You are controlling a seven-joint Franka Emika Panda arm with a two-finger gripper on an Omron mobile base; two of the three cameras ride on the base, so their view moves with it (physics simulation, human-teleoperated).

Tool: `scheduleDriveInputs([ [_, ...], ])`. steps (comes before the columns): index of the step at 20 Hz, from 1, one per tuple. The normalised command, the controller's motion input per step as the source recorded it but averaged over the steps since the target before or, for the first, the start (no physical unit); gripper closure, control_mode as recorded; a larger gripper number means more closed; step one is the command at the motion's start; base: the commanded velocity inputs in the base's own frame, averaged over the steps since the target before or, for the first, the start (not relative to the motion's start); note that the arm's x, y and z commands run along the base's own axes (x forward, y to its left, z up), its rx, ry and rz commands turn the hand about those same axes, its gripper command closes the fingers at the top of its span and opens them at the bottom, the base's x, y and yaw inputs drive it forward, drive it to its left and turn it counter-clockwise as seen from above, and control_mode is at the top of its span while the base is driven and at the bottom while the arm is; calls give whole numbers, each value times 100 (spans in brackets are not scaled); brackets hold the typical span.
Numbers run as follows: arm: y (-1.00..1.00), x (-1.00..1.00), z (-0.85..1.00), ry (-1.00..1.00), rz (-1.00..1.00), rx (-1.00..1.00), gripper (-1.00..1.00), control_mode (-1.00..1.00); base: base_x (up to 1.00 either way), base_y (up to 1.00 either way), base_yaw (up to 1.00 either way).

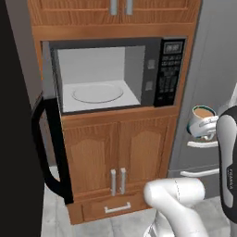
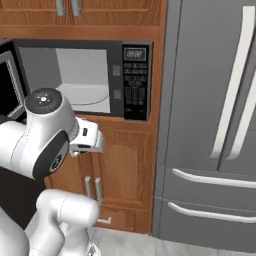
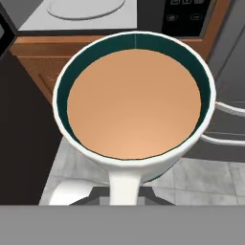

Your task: Pick the cup of tea, navigate to the dining table, and place it on the saucer.

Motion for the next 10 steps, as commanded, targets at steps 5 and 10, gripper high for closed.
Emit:
scheduleDriveInputs([
  [5, 0, 0, 0, 0, 0, 0, 100, 100, -68, -96, 23],
  [10, 0, 0, 0, 0, 0, 0, 100, 100, -28, -91, 44],
])
